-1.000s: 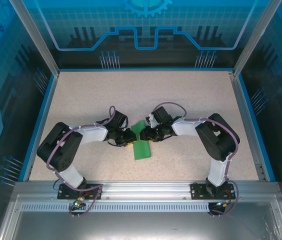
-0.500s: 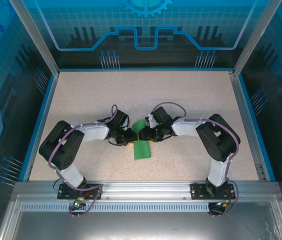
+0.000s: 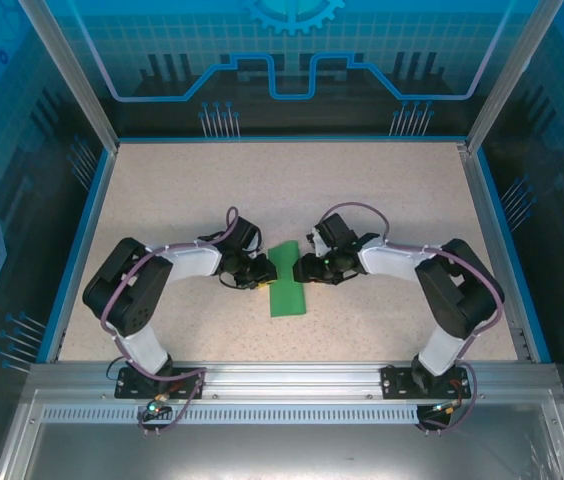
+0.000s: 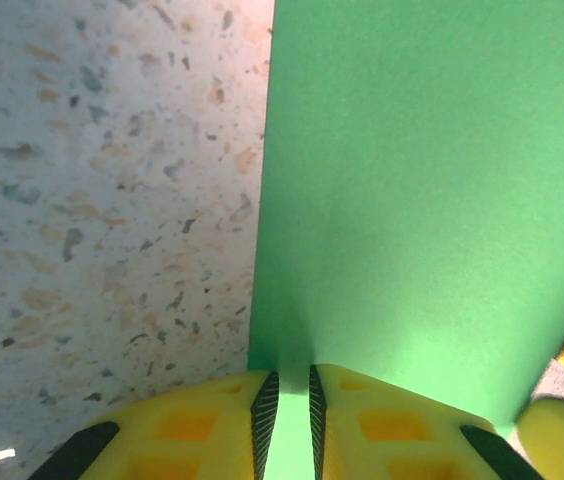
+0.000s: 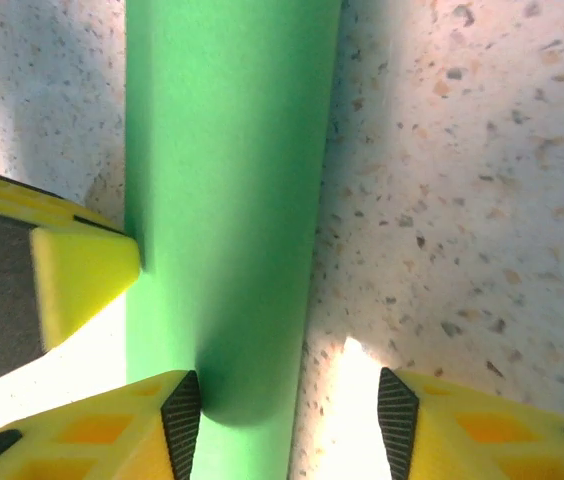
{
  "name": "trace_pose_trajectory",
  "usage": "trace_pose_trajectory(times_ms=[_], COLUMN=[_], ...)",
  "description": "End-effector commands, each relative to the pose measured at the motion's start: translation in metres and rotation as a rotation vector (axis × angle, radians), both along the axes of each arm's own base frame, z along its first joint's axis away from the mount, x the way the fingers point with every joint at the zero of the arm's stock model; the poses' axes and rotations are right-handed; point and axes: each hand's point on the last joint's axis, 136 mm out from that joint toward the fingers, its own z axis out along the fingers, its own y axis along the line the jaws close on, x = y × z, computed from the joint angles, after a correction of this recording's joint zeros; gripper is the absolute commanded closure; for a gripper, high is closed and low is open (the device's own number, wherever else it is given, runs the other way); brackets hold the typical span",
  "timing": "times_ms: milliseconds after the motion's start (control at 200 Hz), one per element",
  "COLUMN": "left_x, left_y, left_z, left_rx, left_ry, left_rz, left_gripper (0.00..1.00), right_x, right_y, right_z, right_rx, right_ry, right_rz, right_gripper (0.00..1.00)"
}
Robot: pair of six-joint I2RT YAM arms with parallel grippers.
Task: Fold a paper plane with a square sheet of paper (pick it up from the middle)
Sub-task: Fold the square sheet of paper in half at the center of the table.
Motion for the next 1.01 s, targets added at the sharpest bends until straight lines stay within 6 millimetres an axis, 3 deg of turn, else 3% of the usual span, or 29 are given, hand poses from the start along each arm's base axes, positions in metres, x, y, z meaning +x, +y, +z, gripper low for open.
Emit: trace_pose_trajectory(times_ms=[0,275,535,1000], left_x=[-0.028,-0.028,-0.029,-0.032], left_y=[0.023,0.017,0.017,0.023], left_z=[-0.042,-0.042,-0.043,-0.048], left_rx=[0.153,0.155,0.169,0.209], left_ry=[0.106,0.108,0.110,0.117], left_rz=[-0.024,-0.056,-0.067,-0.072], left_gripper=[0.78,0.78,0.79,0.79], right_x=[-0.005,-0.005,0.000,0.003], right_y=[-0.009,0.028,0.038,0.016], right_z=[0.017,0.045,0.018,-0.018], right_rx=[-0.014,0.136,0.129,0.004], right_ry=[-0.020,-0.040,0.000,0.016], right_rz=[-0.006,0.026,0.036,0.006], right_gripper=[0.51,0.72,0.80,0.80])
